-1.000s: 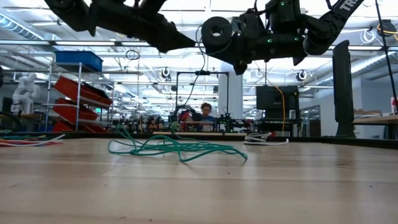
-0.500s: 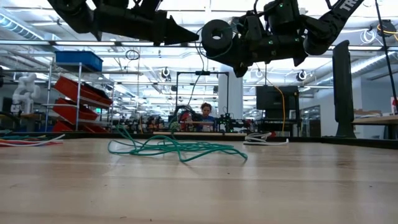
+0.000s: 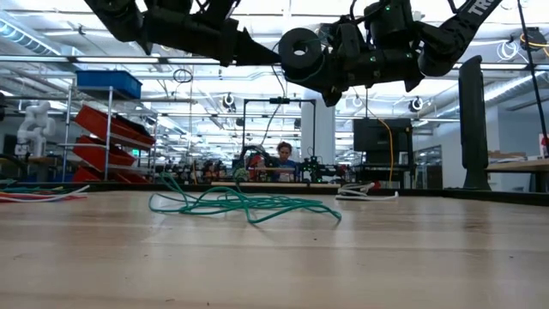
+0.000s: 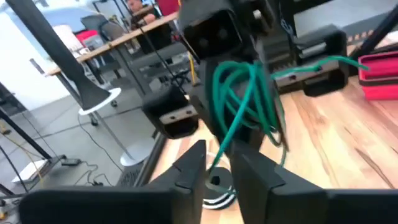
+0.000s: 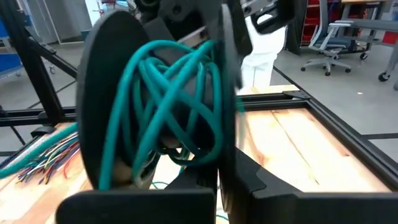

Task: Coil cords
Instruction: Coil the green wire onto the spool

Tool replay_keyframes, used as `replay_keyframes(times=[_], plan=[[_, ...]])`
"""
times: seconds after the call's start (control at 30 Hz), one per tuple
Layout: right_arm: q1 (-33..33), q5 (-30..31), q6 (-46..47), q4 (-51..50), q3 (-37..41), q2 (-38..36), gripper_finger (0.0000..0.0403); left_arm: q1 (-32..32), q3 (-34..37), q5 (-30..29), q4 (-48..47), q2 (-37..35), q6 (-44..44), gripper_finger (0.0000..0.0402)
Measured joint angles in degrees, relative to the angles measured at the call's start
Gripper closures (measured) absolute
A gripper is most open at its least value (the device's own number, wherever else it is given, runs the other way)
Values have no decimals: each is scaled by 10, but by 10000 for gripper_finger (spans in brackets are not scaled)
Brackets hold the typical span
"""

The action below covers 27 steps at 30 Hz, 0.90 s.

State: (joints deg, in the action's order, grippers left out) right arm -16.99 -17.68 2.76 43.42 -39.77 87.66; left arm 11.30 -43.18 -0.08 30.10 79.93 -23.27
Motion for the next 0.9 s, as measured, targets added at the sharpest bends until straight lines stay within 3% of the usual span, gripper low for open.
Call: replay_keyframes(times=[0.2, 0.5, 0.9], plan=[[0, 16, 1, 0, 0, 0, 403, 0, 0, -21, 4, -3, -7, 391], [0, 57, -3, -12, 0, 0, 403, 0, -1, -64, 2, -8, -21, 398], [-2, 56, -6, -17, 0, 0, 403, 7, -1, -148, -42, -39, -52, 400]])
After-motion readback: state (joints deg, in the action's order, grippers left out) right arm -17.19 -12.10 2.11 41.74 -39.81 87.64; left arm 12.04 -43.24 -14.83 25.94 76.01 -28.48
